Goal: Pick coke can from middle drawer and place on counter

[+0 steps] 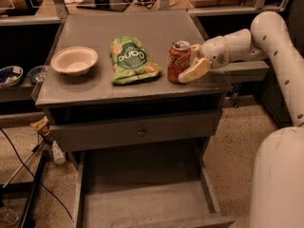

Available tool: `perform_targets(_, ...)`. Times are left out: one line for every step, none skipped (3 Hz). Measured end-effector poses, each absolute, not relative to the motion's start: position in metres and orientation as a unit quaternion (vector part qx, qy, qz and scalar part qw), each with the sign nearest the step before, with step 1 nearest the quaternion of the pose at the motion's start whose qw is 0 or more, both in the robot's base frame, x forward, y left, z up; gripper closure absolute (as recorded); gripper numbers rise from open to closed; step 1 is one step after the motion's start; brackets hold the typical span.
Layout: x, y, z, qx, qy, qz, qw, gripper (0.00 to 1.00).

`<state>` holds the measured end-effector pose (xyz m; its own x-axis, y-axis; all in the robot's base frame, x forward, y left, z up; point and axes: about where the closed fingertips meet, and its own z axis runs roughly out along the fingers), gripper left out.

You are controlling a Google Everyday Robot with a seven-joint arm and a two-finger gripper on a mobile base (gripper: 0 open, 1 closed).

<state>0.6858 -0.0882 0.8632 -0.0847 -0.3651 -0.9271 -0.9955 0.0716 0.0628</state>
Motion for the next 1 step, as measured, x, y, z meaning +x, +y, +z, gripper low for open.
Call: perform_targets(0.6858, -0.0882, 0.8632, -0.551, 0.618, 0.401, 0.393, 0.00)
